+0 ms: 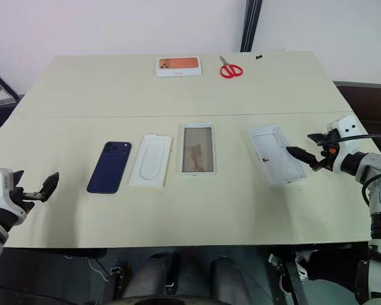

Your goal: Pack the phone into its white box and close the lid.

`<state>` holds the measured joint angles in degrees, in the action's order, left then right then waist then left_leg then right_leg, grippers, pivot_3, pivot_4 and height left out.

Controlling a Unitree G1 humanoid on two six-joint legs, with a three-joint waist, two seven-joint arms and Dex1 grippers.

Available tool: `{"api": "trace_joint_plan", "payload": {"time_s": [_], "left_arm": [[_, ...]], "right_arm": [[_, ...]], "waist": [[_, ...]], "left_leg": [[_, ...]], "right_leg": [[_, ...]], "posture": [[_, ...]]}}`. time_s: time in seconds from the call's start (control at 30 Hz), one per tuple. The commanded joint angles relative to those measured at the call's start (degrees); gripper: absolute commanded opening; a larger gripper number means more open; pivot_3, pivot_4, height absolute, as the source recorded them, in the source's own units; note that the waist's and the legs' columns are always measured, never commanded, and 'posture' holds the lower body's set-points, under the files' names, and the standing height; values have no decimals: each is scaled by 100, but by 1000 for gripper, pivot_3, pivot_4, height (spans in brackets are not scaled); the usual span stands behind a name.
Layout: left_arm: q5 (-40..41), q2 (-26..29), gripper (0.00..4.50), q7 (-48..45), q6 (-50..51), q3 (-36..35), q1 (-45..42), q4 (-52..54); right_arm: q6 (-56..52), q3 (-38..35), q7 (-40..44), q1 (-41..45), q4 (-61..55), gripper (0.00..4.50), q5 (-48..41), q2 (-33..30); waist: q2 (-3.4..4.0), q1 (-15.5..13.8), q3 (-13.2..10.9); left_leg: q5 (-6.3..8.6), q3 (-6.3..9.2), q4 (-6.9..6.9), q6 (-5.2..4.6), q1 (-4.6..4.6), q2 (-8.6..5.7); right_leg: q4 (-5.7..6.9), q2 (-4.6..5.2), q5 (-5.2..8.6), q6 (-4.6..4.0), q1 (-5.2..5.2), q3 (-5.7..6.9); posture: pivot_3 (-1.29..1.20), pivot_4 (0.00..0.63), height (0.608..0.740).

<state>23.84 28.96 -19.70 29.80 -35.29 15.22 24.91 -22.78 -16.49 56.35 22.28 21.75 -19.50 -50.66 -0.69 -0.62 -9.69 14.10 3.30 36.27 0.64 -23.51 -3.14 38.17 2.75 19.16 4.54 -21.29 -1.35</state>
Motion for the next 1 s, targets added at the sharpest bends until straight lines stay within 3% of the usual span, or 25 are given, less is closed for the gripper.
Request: {"api": "trace_joint_plan", "payload": {"time_s": [0.03, 0.47, 0.73, 1.0], "left_arm": [[43, 18, 4465, 56, -10, -127, 23, 276], [398, -101, 4465, 200, 320, 62, -142, 729], [805, -161, 4465, 163, 1122, 1413, -1063, 1012], [1333, -621, 4465, 1341, 3562, 2143, -2717, 810]], "right_arm": [[9, -56, 67, 85, -231, 4500, -67, -124], [-234, 595, 30, 164, -1368, 4500, -140, 442], [-580, 1035, -278, 3, -2801, 4500, -265, 885], [-658, 1580, -483, -164, -3731, 4500, -228, 1183]], "waist": [[0, 0, 0], [0, 10, 1], [-1, -8, 0], [-2, 9, 0]], "left_leg": [[0, 0, 0, 0, 0, 0], [0, 1, 0, 0, 1, 1], [-1, 4, 8, 2, 0, 0], [-2, 5, 13, 3, 0, 0]], "right_leg": [[0, 0, 0, 0, 0, 0], [3, -2, 0, 0, -1, 0], [5, -3, -2, 2, 3, 4], [17, -11, -2, 4, 0, 4]], "posture": [[0, 150, 740], [0, 150, 740], [0, 150, 740], [0, 150, 740]]}}
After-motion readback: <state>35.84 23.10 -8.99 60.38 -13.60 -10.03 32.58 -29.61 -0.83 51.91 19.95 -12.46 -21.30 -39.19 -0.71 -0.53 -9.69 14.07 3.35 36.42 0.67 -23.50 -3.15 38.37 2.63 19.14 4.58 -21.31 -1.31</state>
